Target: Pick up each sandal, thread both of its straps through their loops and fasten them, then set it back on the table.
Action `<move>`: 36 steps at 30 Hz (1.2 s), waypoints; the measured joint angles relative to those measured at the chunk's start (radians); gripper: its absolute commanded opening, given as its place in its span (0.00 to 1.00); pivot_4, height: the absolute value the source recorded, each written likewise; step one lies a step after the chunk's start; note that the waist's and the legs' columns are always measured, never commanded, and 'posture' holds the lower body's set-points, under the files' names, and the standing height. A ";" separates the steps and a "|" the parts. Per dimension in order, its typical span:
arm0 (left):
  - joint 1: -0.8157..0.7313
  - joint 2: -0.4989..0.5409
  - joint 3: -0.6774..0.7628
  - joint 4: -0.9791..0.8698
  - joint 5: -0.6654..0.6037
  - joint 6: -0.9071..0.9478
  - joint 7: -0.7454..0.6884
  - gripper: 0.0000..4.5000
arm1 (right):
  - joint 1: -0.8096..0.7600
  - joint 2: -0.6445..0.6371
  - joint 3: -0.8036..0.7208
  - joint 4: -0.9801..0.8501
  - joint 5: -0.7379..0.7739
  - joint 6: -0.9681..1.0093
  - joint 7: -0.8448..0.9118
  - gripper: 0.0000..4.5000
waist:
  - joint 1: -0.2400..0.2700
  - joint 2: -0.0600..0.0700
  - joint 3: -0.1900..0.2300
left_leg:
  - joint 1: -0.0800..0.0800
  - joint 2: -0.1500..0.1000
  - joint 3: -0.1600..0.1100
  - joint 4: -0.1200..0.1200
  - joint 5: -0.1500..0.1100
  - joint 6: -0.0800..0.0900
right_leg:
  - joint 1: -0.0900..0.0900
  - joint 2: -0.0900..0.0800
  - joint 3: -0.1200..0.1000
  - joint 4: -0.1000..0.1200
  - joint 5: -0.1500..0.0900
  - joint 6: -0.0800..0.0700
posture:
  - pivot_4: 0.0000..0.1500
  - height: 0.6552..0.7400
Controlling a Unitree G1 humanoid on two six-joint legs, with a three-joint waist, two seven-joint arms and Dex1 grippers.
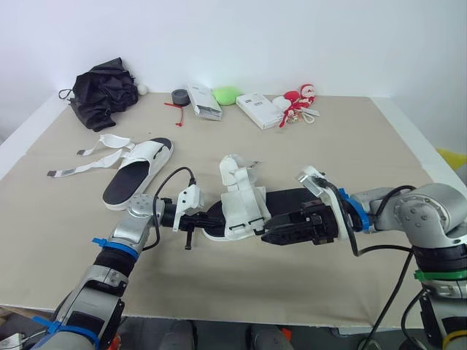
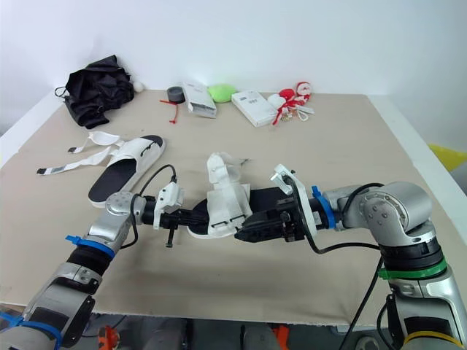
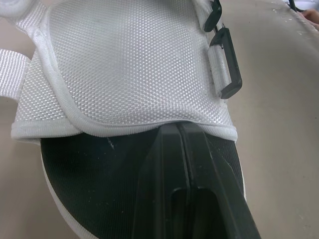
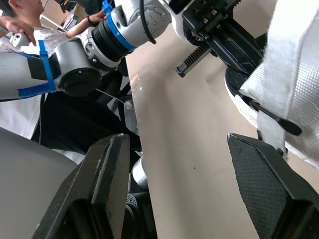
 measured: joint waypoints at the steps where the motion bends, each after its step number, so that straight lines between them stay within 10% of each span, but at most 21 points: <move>1: 0.000 0.000 0.000 0.000 0.000 0.000 0.001 0.00 | 0.005 0.000 0.012 0.005 -0.015 -0.010 -0.004 0.75 | 0.000 0.000 0.000 | 0.000 0.000 0.000 0.000 0.000 0.000 | 0.000 0.000 0.000 0.000 0.000 0.000 | 1.00 0.98; 36: 0.003 0.001 0.000 -0.006 0.000 0.002 0.003 0.00 | 0.021 0.106 0.072 0.080 -0.114 -0.050 -0.022 0.75 | 0.001 0.000 0.000 | 0.000 0.000 0.000 0.000 0.000 0.000 | 0.001 0.002 0.001 0.000 0.002 0.004 | 1.00 0.98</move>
